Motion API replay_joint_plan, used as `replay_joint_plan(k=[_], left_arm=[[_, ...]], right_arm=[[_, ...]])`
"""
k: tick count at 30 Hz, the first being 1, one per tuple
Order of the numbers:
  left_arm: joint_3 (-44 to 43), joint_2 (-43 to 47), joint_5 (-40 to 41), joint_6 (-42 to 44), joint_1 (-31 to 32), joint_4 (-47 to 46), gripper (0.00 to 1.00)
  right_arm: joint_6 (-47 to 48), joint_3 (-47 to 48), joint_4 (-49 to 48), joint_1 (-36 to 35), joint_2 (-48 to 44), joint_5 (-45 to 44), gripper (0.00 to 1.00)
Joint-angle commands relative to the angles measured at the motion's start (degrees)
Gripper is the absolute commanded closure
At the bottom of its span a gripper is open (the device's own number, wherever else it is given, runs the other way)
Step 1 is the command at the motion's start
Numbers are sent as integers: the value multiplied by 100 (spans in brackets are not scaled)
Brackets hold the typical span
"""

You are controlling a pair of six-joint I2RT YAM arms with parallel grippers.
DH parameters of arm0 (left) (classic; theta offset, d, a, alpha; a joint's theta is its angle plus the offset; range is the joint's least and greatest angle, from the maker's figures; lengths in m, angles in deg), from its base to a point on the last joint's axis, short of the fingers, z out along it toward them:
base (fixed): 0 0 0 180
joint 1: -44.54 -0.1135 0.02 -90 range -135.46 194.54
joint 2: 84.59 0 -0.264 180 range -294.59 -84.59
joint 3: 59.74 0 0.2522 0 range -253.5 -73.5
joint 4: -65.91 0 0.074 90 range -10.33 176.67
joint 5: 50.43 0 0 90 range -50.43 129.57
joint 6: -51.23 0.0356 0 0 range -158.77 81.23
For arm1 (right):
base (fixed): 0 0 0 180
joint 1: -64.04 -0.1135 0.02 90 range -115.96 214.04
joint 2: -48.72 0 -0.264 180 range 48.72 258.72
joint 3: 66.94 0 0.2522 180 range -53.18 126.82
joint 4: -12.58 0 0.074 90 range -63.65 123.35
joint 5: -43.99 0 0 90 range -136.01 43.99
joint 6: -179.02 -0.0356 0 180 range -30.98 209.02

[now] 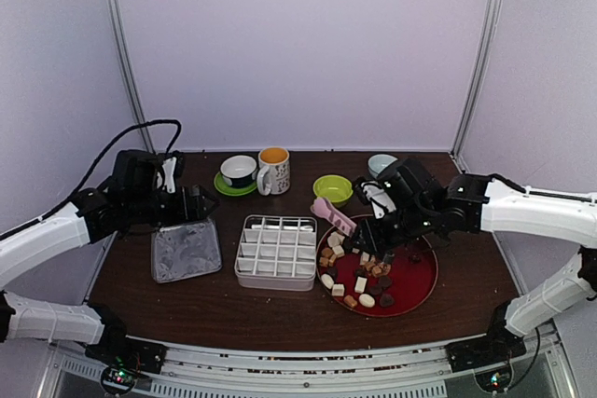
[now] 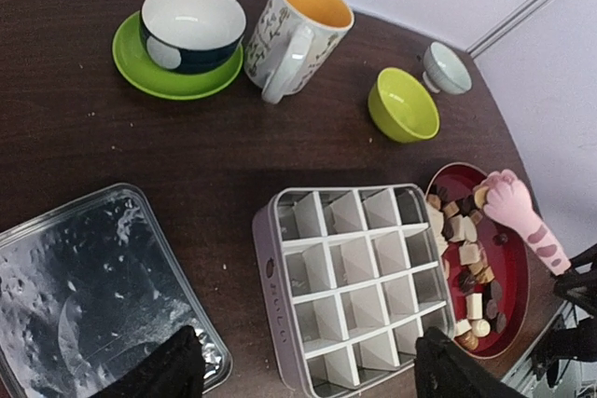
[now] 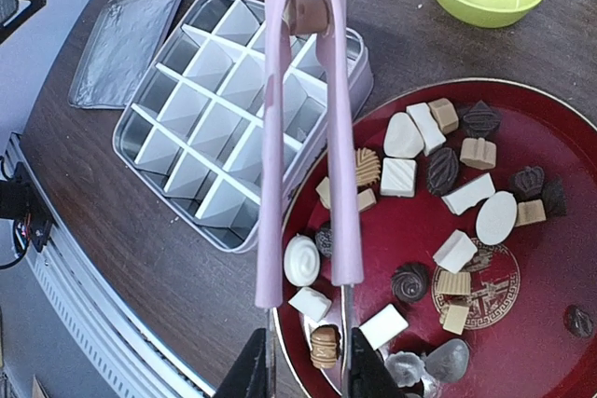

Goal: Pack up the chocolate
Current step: Pick up the fake chocolate from the plate, then place the fake chocolate in the empty pocket of the box.

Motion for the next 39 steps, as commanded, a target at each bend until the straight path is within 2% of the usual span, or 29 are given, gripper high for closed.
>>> replay_joint_plan(k=[1,6,21,29,36,39], left_arm=[[-266,-489,-271,412,-128,250,20],[-316,-748,-396,439,-139,190,20],[-235,-1285,-641,434,-144,-33,21],[-147,-1654,-821,350,-149,-394,21],[-191,-1902,-937,365,-151,-474,21],[-152,-2030,-1052,312,-146,-593,25]], right_arm=[[139,453,-192,-26,397,-54,77],[183,707,24,-27,899,-108,78],[153,837,74,-29,1324,-290,75],[140,900,108,-25,1323,-385,68],[137,916,203,-25,1129,-484,68],[144,903,313,-17,984,-546,68]])
